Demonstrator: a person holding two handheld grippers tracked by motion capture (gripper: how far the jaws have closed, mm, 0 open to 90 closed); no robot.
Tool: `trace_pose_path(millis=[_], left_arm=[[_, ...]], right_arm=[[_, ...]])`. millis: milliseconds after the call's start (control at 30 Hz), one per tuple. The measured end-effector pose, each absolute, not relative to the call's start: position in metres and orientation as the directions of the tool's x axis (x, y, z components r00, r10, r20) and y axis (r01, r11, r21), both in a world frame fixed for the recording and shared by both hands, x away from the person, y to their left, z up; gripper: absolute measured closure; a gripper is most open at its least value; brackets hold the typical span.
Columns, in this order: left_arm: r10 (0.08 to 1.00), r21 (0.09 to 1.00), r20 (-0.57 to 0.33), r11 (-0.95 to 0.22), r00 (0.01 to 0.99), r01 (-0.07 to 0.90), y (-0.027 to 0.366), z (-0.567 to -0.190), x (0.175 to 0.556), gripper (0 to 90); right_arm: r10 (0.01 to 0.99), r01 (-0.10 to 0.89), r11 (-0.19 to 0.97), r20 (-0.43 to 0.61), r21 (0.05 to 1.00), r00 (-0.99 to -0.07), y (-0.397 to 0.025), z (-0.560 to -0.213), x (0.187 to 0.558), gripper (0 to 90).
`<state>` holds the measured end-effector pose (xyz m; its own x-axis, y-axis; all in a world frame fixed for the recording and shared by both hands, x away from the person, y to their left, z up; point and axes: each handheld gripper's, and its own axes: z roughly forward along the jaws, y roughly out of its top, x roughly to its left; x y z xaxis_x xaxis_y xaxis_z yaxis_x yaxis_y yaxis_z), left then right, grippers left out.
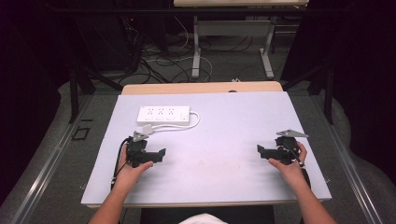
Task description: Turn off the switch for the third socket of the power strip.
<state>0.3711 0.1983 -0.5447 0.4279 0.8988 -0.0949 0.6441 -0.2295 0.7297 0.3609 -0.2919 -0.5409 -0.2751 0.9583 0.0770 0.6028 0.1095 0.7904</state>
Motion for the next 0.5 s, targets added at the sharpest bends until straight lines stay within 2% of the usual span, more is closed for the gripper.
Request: trace_pose_path(millis=[167,500], left_arm=[[0.898,0.722,-0.078,-0.249,0.433,0.645,0.2002,-0.5435,0.3713,1.8],[0.908,0.738,-0.127,-0.182,0.398,0.65,0.2025,-0.5369,0.3716,3.9]], right_arm=[[0.953,0.599,0.113,0.084,0.793,-0.29,-0.2861,-0.5385,0.3571,0.0],[0.948,0.584,0.114,0.087,0.804,-0.306,-0.2829,-0.537,0.3573,0.0]])
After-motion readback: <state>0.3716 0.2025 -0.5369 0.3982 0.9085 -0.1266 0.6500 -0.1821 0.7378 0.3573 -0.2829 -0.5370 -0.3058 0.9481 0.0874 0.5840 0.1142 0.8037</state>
